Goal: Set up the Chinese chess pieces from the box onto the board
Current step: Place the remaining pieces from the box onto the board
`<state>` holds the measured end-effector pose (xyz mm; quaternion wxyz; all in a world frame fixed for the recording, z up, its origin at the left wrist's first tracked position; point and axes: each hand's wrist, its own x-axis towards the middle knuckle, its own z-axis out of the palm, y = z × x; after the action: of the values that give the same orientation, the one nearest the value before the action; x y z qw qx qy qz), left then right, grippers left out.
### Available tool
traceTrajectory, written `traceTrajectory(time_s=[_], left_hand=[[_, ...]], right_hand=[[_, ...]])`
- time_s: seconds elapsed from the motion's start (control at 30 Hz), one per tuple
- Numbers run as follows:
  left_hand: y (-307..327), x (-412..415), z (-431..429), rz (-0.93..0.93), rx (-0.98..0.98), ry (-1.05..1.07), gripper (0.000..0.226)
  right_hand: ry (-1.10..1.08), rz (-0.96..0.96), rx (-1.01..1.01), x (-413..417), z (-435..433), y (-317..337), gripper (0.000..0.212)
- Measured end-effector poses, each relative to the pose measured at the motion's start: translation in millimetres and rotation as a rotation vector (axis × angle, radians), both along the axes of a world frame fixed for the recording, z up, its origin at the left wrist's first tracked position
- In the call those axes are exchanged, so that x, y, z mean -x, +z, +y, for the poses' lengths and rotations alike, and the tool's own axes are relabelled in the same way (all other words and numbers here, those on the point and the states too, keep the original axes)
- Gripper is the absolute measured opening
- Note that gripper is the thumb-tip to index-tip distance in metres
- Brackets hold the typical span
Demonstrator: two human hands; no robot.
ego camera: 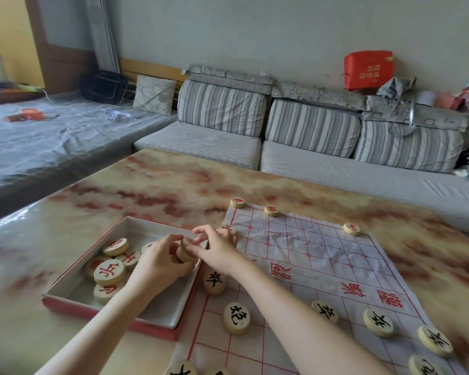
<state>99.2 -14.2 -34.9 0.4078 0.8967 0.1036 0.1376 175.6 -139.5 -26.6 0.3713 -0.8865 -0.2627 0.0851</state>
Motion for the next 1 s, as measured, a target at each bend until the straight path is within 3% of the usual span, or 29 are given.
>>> traceTrajectory(time_s=[0.13, 0.23, 0.47, 1.0], left_hand=[[12, 0, 3, -0.136, -0.012, 0.01, 0.055], [21, 4, -1, -0.184, -0.026, -0.025, 0.05], [30, 6, -23, -0.229, 0.008, -0.085, 0.051], [48, 0, -93, -0.219, 0.056, -0.201, 0.048]], right_hand=[[-0.078, -0.009, -0.223, 5, -13, 14, 0.055], [-0.039, 0.018, -0.363, 11, -31, 23, 0.055], [-0.012, -0.116, -0.33, 24, -71, 35, 0.046], [-0.157, -0.154, -0.343, 33, -160, 42, 0.047]])
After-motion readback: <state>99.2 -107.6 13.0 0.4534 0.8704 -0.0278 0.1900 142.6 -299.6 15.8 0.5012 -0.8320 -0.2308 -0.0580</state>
